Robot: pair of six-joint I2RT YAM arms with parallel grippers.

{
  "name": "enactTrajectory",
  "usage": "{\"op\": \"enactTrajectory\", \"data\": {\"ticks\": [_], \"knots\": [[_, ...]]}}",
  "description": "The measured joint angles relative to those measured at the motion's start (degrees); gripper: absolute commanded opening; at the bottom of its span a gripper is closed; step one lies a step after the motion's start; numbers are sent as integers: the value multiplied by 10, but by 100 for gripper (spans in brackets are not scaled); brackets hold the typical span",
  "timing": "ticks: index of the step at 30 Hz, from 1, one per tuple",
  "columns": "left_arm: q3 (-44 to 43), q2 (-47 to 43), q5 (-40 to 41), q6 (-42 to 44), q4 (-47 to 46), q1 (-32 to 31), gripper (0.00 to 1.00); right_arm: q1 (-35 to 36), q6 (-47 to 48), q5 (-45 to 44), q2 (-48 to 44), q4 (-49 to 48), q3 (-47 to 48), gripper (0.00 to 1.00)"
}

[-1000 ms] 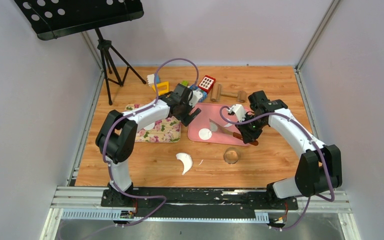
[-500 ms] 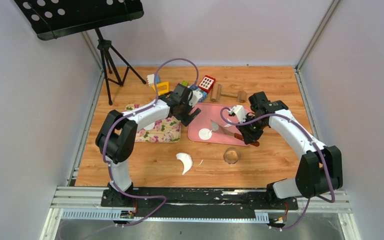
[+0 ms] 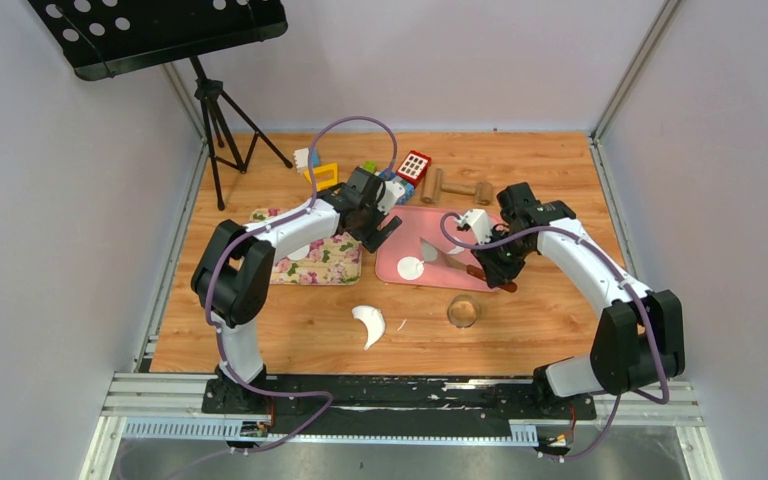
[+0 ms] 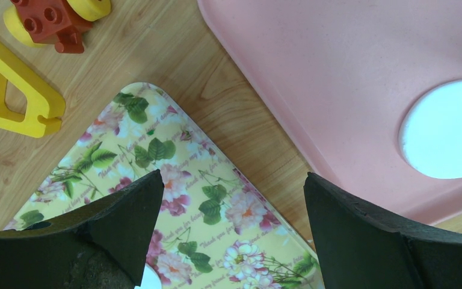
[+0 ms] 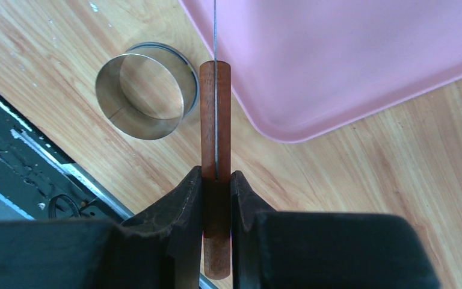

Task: Roll out the dumpling wrappers from the dough
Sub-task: Place the spatula on the work surface.

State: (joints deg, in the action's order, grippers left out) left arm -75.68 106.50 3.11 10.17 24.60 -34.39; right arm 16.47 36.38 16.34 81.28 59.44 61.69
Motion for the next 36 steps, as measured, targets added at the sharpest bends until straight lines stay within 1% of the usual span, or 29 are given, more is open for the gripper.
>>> {"op": "enactTrajectory", "data": {"ticks": [4, 15, 28, 36], "knots": [[0, 0, 1, 0, 0, 0, 94, 0, 2, 23, 0, 7, 0, 0], [0, 0, 2, 0, 0, 0, 94, 0, 7, 48, -7, 12, 0, 0], [0, 0, 2, 0, 0, 0, 94, 2, 7, 39, -5, 11, 1, 0], [0, 0, 2, 0, 0, 1, 94, 3, 7, 31, 19, 11, 13, 0]]}}
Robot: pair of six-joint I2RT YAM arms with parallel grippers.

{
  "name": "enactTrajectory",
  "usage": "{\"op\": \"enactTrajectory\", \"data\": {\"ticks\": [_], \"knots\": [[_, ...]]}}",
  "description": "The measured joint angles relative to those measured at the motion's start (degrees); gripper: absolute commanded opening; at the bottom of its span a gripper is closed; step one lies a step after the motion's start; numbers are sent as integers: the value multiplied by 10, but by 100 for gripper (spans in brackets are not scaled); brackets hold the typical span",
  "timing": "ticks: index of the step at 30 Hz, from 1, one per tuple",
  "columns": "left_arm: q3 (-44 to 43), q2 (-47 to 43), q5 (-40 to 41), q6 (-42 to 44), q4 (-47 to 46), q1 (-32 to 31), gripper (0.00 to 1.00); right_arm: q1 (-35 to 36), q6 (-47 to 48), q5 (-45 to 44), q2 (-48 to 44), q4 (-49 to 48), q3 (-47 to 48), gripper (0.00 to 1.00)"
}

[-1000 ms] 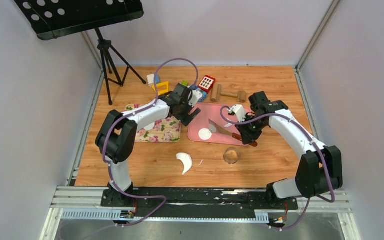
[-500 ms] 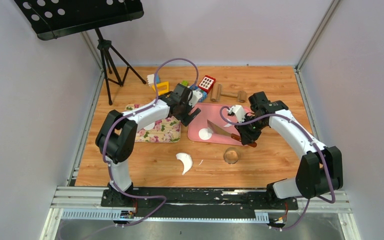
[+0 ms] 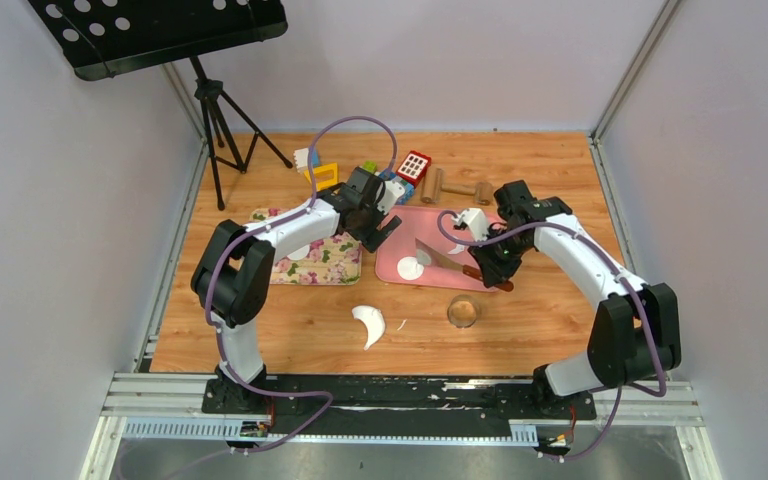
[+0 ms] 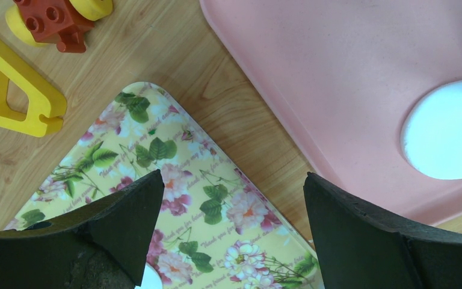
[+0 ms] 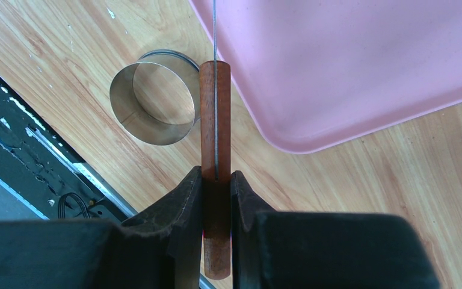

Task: Roll out the dumpling wrappers from the dough
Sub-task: Place the spatula on the work surface.

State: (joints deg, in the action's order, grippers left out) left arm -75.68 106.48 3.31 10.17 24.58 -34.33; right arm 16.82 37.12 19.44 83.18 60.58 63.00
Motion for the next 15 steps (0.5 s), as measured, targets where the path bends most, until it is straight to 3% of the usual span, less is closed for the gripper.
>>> {"op": "enactTrajectory", "data": {"ticks": [15], "knots": [[0, 0, 0, 0, 0, 2, 94, 6, 16, -5, 2, 44, 22, 0]]}}
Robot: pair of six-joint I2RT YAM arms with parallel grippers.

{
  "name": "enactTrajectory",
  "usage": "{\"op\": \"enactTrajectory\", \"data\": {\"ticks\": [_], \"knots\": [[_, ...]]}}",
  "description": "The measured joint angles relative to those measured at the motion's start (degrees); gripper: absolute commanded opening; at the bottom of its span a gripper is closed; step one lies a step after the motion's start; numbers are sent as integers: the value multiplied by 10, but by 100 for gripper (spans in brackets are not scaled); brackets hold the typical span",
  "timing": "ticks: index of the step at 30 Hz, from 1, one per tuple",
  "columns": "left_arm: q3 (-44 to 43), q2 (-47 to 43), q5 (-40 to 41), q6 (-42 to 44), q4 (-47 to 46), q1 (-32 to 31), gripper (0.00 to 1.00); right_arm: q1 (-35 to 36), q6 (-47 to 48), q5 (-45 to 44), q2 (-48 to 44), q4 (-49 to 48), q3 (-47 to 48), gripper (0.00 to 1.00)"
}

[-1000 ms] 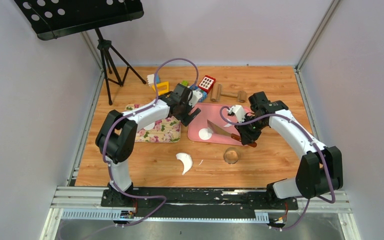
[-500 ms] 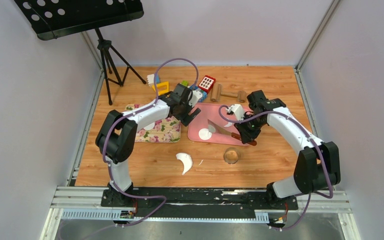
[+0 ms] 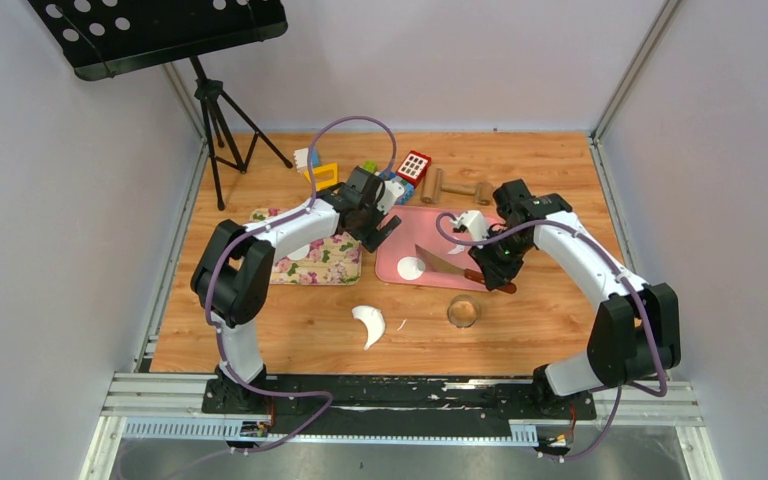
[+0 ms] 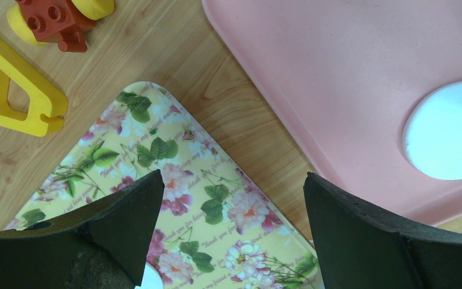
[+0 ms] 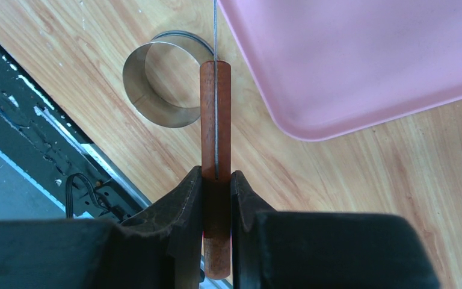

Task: Roll out the dumpling wrappers from the dough
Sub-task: Place the spatula on the work surface.

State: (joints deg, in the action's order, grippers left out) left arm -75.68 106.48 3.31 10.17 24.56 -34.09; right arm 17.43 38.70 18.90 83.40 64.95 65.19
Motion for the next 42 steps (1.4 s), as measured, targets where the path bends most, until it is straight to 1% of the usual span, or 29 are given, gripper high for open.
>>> {"op": "enactTrajectory", "data": {"ticks": [3, 5, 9, 13, 17, 20, 23, 31, 37, 42], "knots": [[0, 0, 0, 0, 0, 0, 94, -2, 3, 10, 0, 10, 2, 0], [0, 0, 0, 0, 0, 0, 94, -11, 5, 39, 5, 29, 13, 0], [0, 0, 0, 0, 0, 2, 94, -47, 16, 133, 49, 63, 67, 0], [0, -7, -1, 2, 1, 7, 94, -93, 55, 231, 136, 103, 104, 0], [0, -24, -3, 2, 0, 14, 94, -132, 139, 314, 280, 179, 139, 0], [0, -32, -3, 3, 0, 17, 94, -147, 168, 328, 333, 198, 139, 0], [0, -35, -3, 4, 0, 19, 94, -151, 187, 338, 364, 215, 143, 0], [0, -35, -23, 4, 1, 19, 93, -166, 196, 363, 449, 236, 191, 0], [-8, -38, -66, 2, 5, 16, 93, -168, 208, 367, 468, 243, 197, 0], [-57, -33, -78, 2, 9, -9, 93, -168, 218, 362, 486, 248, 206, 0]]}}
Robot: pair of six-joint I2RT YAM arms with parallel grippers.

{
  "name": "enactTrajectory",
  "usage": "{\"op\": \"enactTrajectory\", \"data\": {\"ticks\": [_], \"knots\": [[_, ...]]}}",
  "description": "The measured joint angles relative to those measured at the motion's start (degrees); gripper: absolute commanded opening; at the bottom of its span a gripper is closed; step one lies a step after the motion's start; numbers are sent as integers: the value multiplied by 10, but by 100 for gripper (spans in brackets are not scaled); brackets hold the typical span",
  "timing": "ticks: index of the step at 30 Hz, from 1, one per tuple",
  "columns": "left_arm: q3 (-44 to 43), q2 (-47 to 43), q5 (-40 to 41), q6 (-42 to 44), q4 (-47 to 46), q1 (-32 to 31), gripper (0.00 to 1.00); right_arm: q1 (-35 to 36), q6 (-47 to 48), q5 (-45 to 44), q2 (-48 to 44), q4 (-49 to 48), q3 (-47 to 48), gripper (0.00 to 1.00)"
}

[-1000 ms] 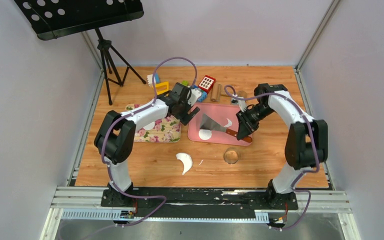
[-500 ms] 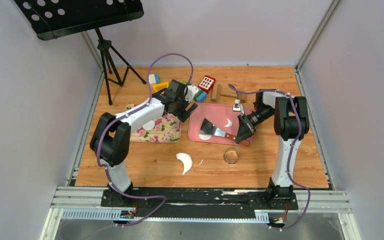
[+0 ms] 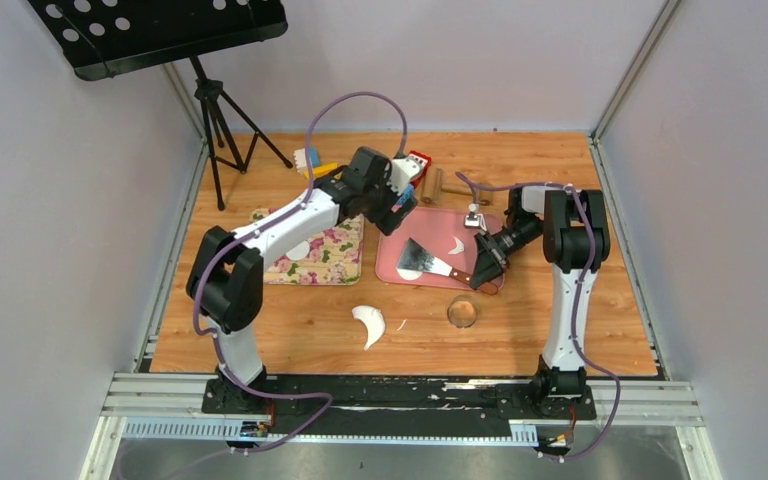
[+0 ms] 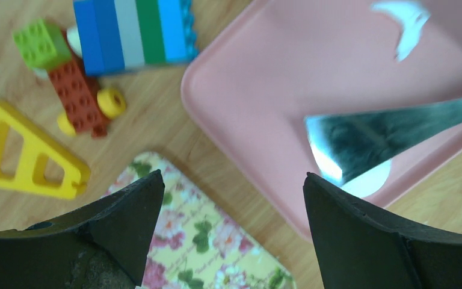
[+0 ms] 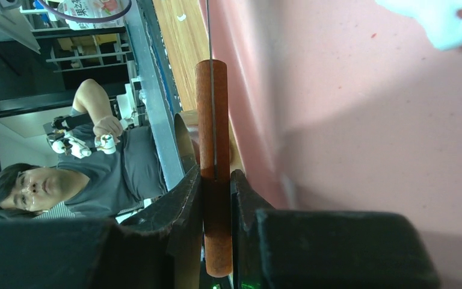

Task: Roll out the dumpling wrappers from the dough
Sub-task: Place the spatula on the work surface.

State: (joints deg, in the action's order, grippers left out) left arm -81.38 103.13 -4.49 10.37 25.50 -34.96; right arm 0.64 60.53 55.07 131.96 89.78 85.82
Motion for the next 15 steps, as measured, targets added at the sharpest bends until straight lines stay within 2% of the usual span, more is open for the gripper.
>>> {"op": "enactTrajectory", "data": {"ticks": [6, 15], "knots": [[-80, 65, 0, -1, -17, -54, 92, -7, 19, 6, 24, 14, 4, 0], [-92, 123, -4, -10, -18, -72, 92, -50, 35, 30, -1, 12, 9, 0]]}}
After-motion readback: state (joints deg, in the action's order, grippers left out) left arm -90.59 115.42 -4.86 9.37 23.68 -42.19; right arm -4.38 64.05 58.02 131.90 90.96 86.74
